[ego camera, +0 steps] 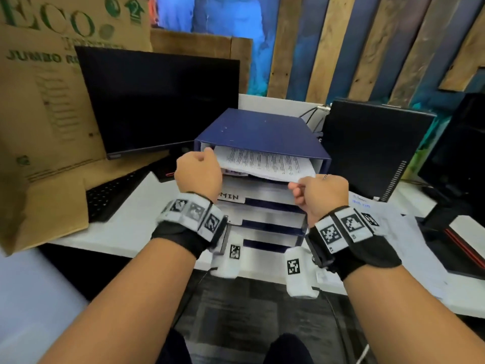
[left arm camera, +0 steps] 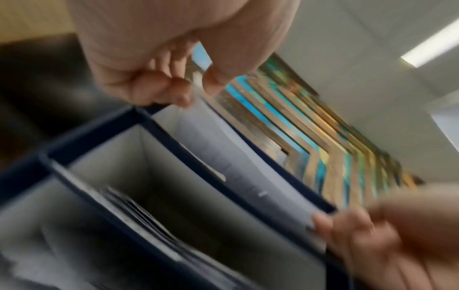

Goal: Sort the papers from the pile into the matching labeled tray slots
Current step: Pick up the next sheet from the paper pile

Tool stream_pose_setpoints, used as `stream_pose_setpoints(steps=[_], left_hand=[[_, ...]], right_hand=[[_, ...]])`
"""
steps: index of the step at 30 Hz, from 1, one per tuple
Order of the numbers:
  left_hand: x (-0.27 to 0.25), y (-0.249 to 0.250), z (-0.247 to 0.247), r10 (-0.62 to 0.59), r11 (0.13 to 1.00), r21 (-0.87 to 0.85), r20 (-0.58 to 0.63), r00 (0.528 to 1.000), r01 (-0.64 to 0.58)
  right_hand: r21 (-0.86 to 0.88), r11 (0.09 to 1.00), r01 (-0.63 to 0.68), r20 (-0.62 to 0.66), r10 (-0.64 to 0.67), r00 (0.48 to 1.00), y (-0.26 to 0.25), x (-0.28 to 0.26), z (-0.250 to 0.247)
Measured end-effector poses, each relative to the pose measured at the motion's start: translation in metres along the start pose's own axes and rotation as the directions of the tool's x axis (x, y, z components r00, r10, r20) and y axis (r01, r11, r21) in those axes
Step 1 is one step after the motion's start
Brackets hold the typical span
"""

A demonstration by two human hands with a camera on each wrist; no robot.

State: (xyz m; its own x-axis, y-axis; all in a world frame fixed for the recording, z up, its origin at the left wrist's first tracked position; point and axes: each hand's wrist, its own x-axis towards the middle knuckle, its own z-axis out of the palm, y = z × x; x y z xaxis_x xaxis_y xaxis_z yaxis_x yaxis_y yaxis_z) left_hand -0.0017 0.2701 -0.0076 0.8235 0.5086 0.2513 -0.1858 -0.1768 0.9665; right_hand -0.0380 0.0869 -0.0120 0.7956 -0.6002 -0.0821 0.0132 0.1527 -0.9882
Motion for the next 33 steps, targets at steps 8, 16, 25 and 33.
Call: stream_pose_setpoints(steps=[8,16,25,33], left_hand=[[-0.005,-0.009,0.006,0.677,0.337,0.548,0.424,0.602,-0.765],[0.004,0.003,0.021,0.637,0.114,0.609,0.561,0.528,-0.785],[-0.010,-0.008,0.043,0.575,0.185,0.578,0.592,0.564,-0.795],[-0.014,-0.006,0.053,0.525,0.325,0.543,0.577,0.626,-0.774]], right_hand=[[0.133,0.987,-0.088,0.011,0.087,0.996,-0.013,0.011,0.013],[0.198,0.978,-0.070,0.049,0.061,0.997,-0.017,0.010,0.017],[0.276,0.960,0.052,0.087,-0.079,0.993,-0.011,0.001,0.024],[0.005,0.991,0.134,0.218,-0.132,0.967,-0.010,-0.012,-0.034]])
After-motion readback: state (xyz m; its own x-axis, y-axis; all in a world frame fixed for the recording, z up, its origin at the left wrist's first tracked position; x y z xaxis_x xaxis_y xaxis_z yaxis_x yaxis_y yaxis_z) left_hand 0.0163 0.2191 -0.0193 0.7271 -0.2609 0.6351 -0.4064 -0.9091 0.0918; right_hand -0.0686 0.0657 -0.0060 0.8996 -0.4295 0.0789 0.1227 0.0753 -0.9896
